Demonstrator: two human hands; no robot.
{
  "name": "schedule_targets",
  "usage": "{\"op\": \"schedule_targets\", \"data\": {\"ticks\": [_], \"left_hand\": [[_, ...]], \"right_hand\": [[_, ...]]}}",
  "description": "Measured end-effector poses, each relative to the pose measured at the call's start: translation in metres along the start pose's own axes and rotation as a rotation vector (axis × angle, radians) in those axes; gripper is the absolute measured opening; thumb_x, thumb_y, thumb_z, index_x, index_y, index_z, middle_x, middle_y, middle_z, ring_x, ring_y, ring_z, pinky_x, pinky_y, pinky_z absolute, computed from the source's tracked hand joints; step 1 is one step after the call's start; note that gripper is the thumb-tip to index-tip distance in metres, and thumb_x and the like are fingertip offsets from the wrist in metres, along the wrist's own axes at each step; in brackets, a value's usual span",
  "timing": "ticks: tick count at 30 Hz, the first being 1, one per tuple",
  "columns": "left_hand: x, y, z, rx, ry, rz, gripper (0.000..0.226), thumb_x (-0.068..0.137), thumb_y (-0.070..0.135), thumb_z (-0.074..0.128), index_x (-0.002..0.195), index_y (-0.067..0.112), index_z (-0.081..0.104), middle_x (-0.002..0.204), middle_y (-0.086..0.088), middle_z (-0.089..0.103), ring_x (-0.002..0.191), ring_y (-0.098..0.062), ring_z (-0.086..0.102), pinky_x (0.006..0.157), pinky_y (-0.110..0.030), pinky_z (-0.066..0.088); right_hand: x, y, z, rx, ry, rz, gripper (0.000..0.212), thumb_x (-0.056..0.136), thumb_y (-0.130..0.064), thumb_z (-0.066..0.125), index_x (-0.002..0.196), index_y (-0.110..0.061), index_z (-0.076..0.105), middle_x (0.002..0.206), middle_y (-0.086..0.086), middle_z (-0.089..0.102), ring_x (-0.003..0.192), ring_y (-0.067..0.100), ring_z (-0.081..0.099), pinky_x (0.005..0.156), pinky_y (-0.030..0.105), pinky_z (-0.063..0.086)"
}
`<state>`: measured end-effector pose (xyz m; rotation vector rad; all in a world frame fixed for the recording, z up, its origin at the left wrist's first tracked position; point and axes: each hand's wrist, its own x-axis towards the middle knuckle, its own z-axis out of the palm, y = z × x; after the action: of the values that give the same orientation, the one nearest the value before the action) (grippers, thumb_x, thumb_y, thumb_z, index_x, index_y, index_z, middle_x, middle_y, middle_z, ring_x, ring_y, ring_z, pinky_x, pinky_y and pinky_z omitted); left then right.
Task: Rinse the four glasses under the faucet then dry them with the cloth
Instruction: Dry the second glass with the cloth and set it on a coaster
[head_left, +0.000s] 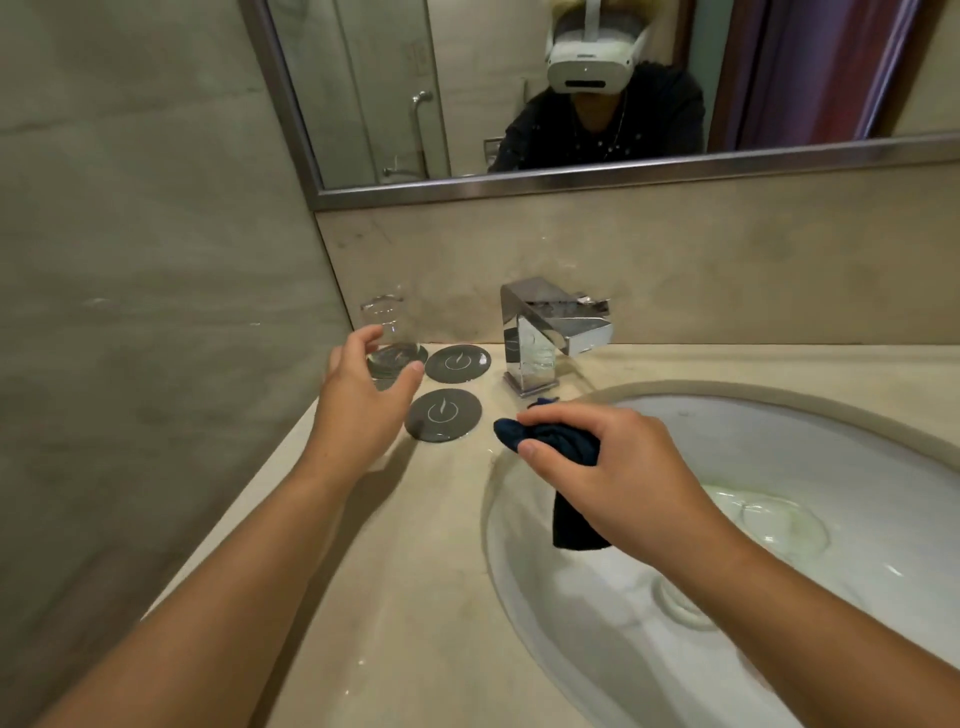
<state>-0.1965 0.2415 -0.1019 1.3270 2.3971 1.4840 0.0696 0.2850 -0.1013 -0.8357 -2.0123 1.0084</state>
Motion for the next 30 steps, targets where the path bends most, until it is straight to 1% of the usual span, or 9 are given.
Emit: {"op": "schedule_targets", "data": {"ticks": [4, 8, 12, 16, 18, 21, 23, 26, 30], "left_hand": [[-0.046, 0.030, -0.005, 0.061, -0.045, 0.064, 0.048, 0.098, 0.035, 0.072, 0.142, 0.027, 0.056, 0.134, 0.007, 0.053, 0.135, -0.021, 0.050, 0.114, -0.038, 0.041], [-0.086, 0.061, 0.006, 0.169, -0.160, 0.115, 0.047, 0.100, 0.041, 0.070, 0.143, 0.027, 0.059, 0.141, 0.002, 0.056, 0.137, -0.021, 0.045, 0.107, -0.030, 0.035], [-0.125, 0.083, 0.024, 0.244, -0.316, 0.178, 0.048, 0.100, 0.045, 0.068, 0.143, 0.028, 0.058, 0.145, 0.001, 0.054, 0.142, -0.023, 0.040, 0.113, -0.032, 0.033], [-0.155, 0.108, 0.052, 0.323, -0.509, 0.236, 0.048, 0.099, 0.048, 0.068, 0.143, 0.032, 0.058, 0.150, 0.004, 0.051, 0.146, -0.018, 0.038, 0.120, -0.036, 0.033], [-0.164, 0.117, 0.069, 0.352, -0.616, 0.243, 0.055, 0.097, 0.050, 0.071, 0.147, 0.033, 0.054, 0.153, 0.005, 0.050, 0.146, -0.017, 0.040, 0.120, -0.036, 0.035], [-0.168, 0.124, 0.096, 0.407, -0.752, 0.214, 0.071, 0.094, 0.047, 0.077, 0.155, 0.032, 0.044, 0.158, 0.002, 0.044, 0.147, -0.021, 0.040, 0.119, -0.037, 0.038], [-0.167, 0.129, 0.113, 0.474, -0.832, 0.204, 0.082, 0.093, 0.041, 0.080, 0.161, 0.032, 0.035, 0.163, 0.000, 0.037, 0.149, -0.025, 0.037, 0.119, -0.039, 0.039], [-0.159, 0.138, 0.136, 0.559, -0.926, 0.218, 0.098, 0.089, 0.037, 0.083, 0.167, 0.034, 0.023, 0.168, -0.003, 0.028, 0.151, -0.029, 0.034, 0.119, -0.043, 0.040], [-0.147, 0.149, 0.160, 0.655, -0.995, 0.225, 0.109, 0.085, 0.048, 0.086, 0.167, 0.036, 0.016, 0.164, -0.004, 0.034, 0.144, -0.030, 0.045, 0.115, -0.049, 0.046]], "right_hand": [[-0.032, 0.002, -0.037, -0.013, 0.035, 0.016, 0.020, 0.091, -0.035, 0.081, 0.109, -0.043, 0.081, 0.096, -0.031, 0.074, 0.097, -0.014, 0.063, 0.077, 0.000, 0.042], [-0.057, 0.011, -0.076, -0.046, 0.103, -0.005, 0.022, 0.090, -0.032, 0.083, 0.109, -0.041, 0.081, 0.101, -0.035, 0.070, 0.098, -0.020, 0.061, 0.080, -0.002, 0.040], [-0.065, 0.032, -0.117, -0.086, 0.204, 0.003, 0.023, 0.091, -0.032, 0.082, 0.111, -0.043, 0.080, 0.105, -0.034, 0.070, 0.097, -0.023, 0.060, 0.082, -0.004, 0.038], [-0.066, 0.058, -0.145, 0.040, 0.342, 0.083, 0.017, 0.093, -0.030, 0.078, 0.108, -0.039, 0.080, 0.103, -0.030, 0.072, 0.101, -0.011, 0.066, 0.084, 0.005, 0.045], [-0.066, 0.069, -0.151, 0.089, 0.374, 0.144, 0.017, 0.094, -0.030, 0.077, 0.110, -0.034, 0.082, 0.103, -0.030, 0.071, 0.101, -0.005, 0.068, 0.087, 0.021, 0.052], [-0.064, 0.078, -0.155, 0.167, 0.389, 0.199, 0.013, 0.094, -0.032, 0.077, 0.105, -0.036, 0.080, 0.103, -0.030, 0.070, 0.098, 0.007, 0.072, 0.074, 0.034, 0.056], [-0.063, 0.080, -0.155, 0.206, 0.384, 0.208, 0.010, 0.093, -0.033, 0.078, 0.097, -0.043, 0.078, 0.099, -0.028, 0.072, 0.094, 0.016, 0.073, 0.069, 0.036, 0.053], [-0.062, 0.078, -0.155, 0.230, 0.370, 0.213, 0.013, 0.092, -0.034, 0.078, 0.088, -0.046, 0.075, 0.090, -0.031, 0.073, 0.086, 0.016, 0.072, 0.065, 0.031, 0.048], [-0.061, 0.076, -0.155, 0.246, 0.350, 0.204, 0.010, 0.092, -0.035, 0.078, 0.090, -0.045, 0.077, 0.091, -0.037, 0.070, 0.080, 0.013, 0.070, 0.067, 0.031, 0.048]]}}
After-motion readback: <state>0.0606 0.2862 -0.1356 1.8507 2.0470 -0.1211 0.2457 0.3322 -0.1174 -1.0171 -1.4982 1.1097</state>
